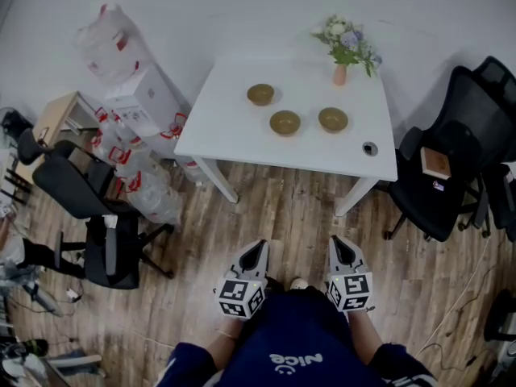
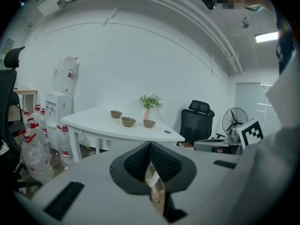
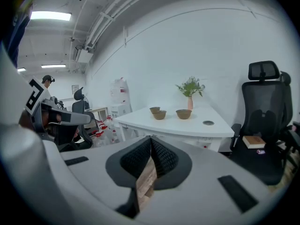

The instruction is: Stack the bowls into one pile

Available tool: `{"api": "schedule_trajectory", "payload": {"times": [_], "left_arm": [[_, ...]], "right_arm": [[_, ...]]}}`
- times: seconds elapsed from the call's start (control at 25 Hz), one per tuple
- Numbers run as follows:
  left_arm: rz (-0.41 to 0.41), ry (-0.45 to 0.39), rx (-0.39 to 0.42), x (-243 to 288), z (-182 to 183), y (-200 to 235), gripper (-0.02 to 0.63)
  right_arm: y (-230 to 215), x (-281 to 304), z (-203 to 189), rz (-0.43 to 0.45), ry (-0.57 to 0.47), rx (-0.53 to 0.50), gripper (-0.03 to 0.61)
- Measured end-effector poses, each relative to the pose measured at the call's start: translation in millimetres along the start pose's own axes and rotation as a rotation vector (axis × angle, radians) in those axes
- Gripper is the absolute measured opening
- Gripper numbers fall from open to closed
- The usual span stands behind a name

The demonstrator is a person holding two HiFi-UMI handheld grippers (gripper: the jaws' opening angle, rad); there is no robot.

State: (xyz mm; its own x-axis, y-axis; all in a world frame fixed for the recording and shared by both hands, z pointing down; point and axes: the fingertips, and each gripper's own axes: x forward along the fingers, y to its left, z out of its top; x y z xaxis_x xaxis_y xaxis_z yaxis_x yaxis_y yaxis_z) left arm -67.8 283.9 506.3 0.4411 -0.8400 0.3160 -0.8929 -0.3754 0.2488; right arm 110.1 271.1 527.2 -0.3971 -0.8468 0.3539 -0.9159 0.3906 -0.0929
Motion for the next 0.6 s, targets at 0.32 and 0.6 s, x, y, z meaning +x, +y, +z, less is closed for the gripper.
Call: {"api": "schedule_trajectory", "payload": {"times": [0.32,0.6], "left_arm": [[-0.059,0.019,-0.027,29.4,-4.3,1.3,0.018],[-0.141,0.018,-0.013,77.2,15.0,15.5,0.018]], "right_arm": [[-5.6,9.8,-9.9,-0.016,0.039,0.011,0.023],[-30.9,38.2,3.5,-0.104,0.039,0.027,0.023]]}}
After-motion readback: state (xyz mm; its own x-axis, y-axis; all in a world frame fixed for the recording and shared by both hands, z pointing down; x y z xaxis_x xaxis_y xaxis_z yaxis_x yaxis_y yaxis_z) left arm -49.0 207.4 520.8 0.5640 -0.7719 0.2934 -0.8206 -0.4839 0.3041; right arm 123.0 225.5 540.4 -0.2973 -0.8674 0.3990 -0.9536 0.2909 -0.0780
